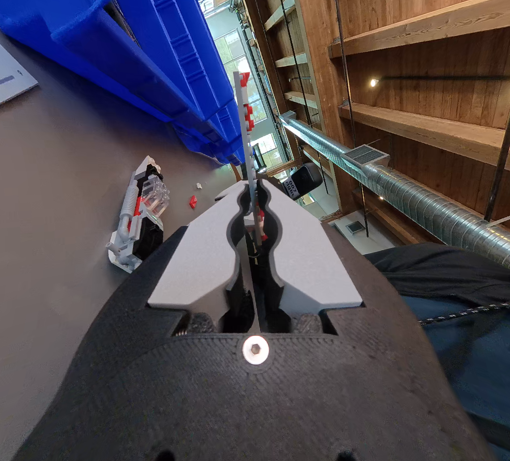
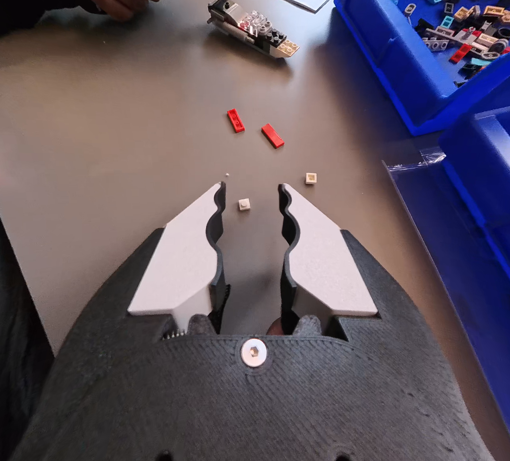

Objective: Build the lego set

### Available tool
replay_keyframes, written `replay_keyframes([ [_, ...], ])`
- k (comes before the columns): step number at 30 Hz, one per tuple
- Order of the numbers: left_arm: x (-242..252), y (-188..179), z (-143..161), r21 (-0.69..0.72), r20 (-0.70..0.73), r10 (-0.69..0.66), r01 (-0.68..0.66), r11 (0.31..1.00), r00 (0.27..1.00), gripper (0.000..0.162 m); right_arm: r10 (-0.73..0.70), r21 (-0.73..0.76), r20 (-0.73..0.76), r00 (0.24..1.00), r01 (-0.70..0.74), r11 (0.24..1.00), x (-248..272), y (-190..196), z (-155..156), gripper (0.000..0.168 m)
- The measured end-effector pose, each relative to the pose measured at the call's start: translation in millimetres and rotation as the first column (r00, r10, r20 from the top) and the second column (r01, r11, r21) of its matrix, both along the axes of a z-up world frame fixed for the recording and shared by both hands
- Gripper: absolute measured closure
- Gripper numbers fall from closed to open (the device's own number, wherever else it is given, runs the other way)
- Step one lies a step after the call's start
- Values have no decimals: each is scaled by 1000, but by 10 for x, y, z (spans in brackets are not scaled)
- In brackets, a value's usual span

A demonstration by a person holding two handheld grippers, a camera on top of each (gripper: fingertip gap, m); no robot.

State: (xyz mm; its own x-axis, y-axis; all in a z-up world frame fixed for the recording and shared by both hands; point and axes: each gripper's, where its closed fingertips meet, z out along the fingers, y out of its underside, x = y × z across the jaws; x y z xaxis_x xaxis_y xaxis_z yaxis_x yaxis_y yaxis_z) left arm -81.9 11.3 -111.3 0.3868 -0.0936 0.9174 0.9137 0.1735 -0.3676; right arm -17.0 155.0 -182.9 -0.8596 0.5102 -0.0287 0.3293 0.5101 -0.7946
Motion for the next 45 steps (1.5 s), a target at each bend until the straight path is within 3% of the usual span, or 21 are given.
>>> replay_keyframes([
  [4, 4, 4, -7, -5, 2, -2, 2, 1000, 1000, 157, -11, 9, -5, 1000, 11, 1000, -13, 7, -7, 121],
  [21, 111, 75, -97, -60, 32, -56, 58, 997, 998, 157, -1, 124, 18, 1000, -1, 992, -31, -31, -159, 126],
  [29, 190, 119, -166, -101, 54, -96, 101, 990, 994, 157, -6, 132, 4, 1000, 6, 991, -52, -36, -157, 136],
  [45, 188, 104, -149, -102, 43, -93, 97, 990, 995, 157, 76, 90, 38, 996, -80, 993, 74, -59, -132, 135],
])
